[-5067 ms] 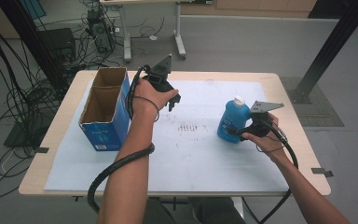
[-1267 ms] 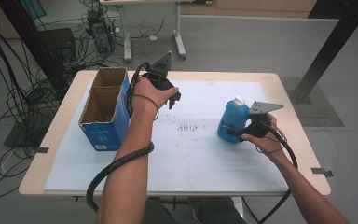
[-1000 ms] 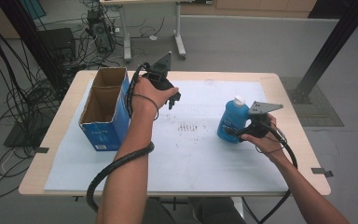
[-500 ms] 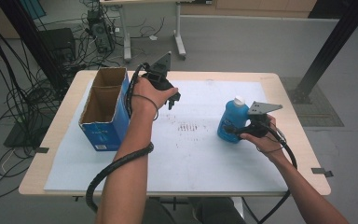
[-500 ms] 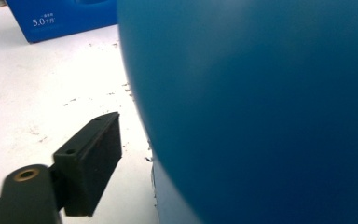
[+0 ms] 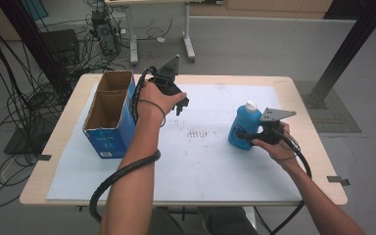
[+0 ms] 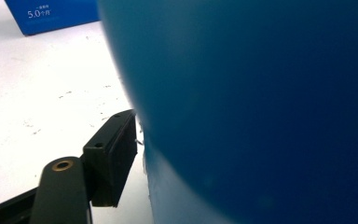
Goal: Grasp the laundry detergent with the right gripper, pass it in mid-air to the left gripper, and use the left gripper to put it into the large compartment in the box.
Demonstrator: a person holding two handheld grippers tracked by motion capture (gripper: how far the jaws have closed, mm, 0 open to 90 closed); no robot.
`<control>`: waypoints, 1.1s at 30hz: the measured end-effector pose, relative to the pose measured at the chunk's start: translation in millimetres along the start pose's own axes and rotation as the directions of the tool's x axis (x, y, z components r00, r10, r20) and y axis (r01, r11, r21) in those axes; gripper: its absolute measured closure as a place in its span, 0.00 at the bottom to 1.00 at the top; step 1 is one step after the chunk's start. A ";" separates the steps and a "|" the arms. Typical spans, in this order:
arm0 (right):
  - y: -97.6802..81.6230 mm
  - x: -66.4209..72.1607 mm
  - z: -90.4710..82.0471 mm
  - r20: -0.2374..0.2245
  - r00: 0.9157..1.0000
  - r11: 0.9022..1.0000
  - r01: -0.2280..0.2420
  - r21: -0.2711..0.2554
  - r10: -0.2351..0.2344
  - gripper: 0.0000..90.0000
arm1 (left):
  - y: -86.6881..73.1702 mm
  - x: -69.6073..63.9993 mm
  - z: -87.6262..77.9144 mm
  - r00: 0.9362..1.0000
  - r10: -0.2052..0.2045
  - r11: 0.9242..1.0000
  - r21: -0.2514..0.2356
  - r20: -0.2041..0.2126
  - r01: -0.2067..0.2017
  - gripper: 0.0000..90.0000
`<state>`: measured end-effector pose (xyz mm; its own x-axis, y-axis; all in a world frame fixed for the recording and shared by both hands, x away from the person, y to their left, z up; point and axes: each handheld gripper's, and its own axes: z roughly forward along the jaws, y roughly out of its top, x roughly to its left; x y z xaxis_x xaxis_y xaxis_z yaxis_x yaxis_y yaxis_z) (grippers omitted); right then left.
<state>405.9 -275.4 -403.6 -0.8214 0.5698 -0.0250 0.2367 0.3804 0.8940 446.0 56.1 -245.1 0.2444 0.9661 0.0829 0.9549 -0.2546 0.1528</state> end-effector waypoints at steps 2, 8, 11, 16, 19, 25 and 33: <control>-1.5 0.0 0.2 -0.002 1.000 1.000 -0.001 0.001 0.001 0.36 | 0.0 0.0 -0.2 1.000 0.001 1.000 0.001 -0.002 -0.001 0.07; -3.4 -0.5 0.8 0.000 1.000 1.000 0.004 0.009 -0.004 0.43 | 0.2 -0.6 -0.3 1.000 0.002 1.000 0.002 -0.002 -0.002 0.07; -3.9 -2.1 0.2 -0.005 1.000 1.000 -0.003 0.007 0.003 0.45 | 0.3 -1.0 -0.1 1.000 0.003 1.000 0.001 -0.001 -0.003 0.07; -3.5 -2.1 0.3 -0.006 1.000 1.000 -0.001 0.010 0.001 0.46 | 0.4 -1.1 -1.0 1.000 0.003 1.000 0.000 -0.003 -0.003 0.07; -3.5 -2.5 0.1 -0.011 1.000 1.000 0.001 0.011 -0.001 0.46 | 0.3 -1.7 -1.5 1.000 -0.001 1.000 -0.007 -0.006 0.000 0.07; -3.4 -2.8 0.1 -0.013 1.000 1.000 0.001 0.011 -0.001 0.47 | 0.0 -2.4 -2.9 1.000 0.003 1.000 -0.005 -0.007 -0.003 0.07; -3.4 -3.1 -0.1 -0.015 1.000 1.000 0.001 0.012 -0.001 0.47 | -1.2 -2.8 -2.9 1.000 0.004 1.000 -0.003 -0.010 -0.004 0.07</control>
<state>407.6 -278.5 -406.5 -0.8295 0.5582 -0.0194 0.2415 0.3896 0.8887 443.8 53.5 -242.6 0.2463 0.9646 0.0936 0.9535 -0.2585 0.1552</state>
